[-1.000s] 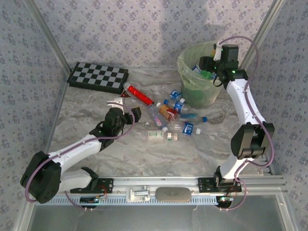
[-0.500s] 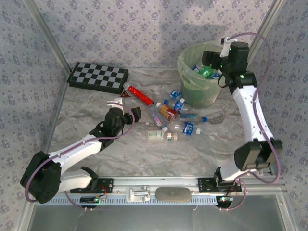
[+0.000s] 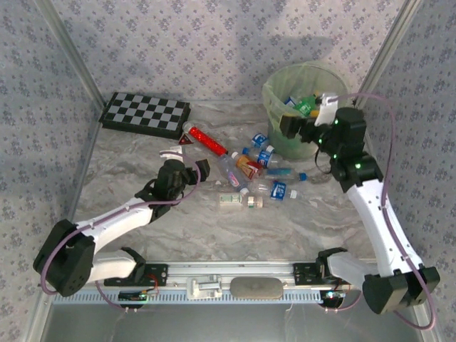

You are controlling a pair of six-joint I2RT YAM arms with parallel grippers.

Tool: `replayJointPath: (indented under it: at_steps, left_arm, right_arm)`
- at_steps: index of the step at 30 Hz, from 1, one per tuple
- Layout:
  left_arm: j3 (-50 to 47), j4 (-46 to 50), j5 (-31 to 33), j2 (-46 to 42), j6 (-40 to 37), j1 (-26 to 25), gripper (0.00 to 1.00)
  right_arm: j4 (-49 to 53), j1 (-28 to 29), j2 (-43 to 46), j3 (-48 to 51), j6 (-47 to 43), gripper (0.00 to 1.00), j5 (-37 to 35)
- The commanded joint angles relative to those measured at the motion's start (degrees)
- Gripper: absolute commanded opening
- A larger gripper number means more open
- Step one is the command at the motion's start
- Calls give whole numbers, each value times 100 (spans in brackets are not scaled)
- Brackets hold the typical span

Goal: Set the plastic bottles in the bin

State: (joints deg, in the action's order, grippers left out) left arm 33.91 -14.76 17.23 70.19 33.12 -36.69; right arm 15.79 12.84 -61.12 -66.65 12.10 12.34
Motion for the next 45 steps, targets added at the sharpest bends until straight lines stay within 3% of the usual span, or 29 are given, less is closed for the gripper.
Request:
replayJointPath:
  at_steps: [1, 8, 17, 26, 32, 45]
  left_arm:
    - [238, -53, -41, 113, 102, 44, 100]
    - [304, 0, 93, 203, 183, 59, 100]
    - [229, 350, 253, -56, 539, 457, 100]
    - [-377, 653, 298, -981, 987, 1224, 100]
    - [-722, 863, 412, -1619, 1171, 1565, 100]
    - [-974, 915, 483, -1965, 1360, 1735, 100]
  right_arm:
    - [43, 338, 298, 515, 230, 100, 149]
    - [295, 1059, -61, 1261, 491, 98, 442]
    - [1130, 2544, -1576, 749, -392, 96, 436]
    - [2654, 3584, -3203, -627, -1559, 97, -713]
    - [3431, 4013, -4159, -1348, -2173, 100, -1660]
    - [3858, 4256, -4971, -1588, -2440, 97, -2126]
